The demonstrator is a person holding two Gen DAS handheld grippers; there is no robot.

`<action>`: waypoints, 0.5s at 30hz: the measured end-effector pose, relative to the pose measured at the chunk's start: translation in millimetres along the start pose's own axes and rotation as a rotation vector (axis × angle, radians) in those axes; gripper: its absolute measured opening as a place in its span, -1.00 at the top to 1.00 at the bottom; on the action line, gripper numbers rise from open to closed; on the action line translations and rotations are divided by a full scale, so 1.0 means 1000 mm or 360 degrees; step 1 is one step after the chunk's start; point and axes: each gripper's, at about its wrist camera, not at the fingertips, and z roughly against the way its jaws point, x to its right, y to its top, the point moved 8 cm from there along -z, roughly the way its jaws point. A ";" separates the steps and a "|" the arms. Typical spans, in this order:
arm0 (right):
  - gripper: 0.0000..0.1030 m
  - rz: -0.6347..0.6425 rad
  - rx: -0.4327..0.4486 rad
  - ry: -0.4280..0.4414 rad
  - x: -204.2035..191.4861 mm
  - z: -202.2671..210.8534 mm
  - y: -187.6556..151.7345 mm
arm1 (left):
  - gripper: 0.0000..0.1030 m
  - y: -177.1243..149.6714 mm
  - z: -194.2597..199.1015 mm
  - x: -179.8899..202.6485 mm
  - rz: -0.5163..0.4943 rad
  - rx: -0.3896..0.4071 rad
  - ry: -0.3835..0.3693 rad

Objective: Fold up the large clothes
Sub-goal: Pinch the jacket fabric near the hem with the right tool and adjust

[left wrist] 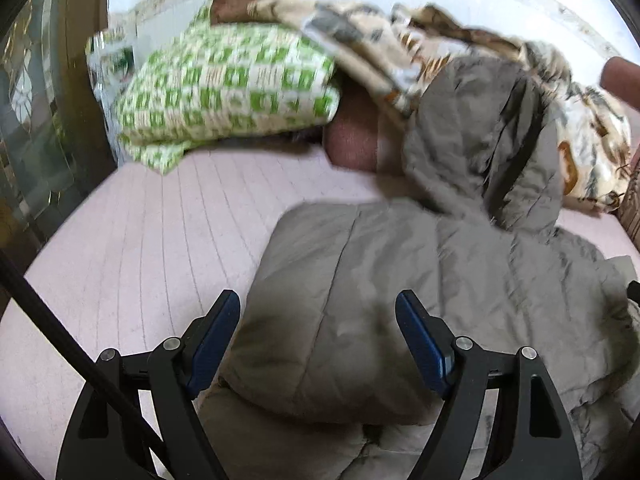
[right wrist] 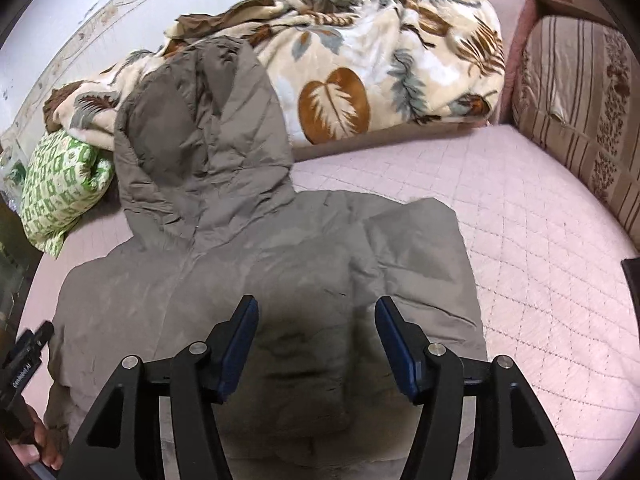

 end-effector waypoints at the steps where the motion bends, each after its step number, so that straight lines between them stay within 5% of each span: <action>1: 0.05 -0.0026 -0.0034 0.0021 0.003 -0.005 -0.002 | -0.54 -0.005 -0.008 -0.002 0.0006 -0.0064 0.0012; 7: 0.12 -0.0190 -0.0254 0.0086 0.017 -0.035 -0.024 | -0.55 -0.017 -0.021 -0.006 0.0030 -0.0164 0.0015; 15: 0.12 -0.0237 -0.0107 0.0185 0.017 -0.009 -0.003 | -0.55 -0.001 0.005 -0.001 0.0054 0.0014 -0.0081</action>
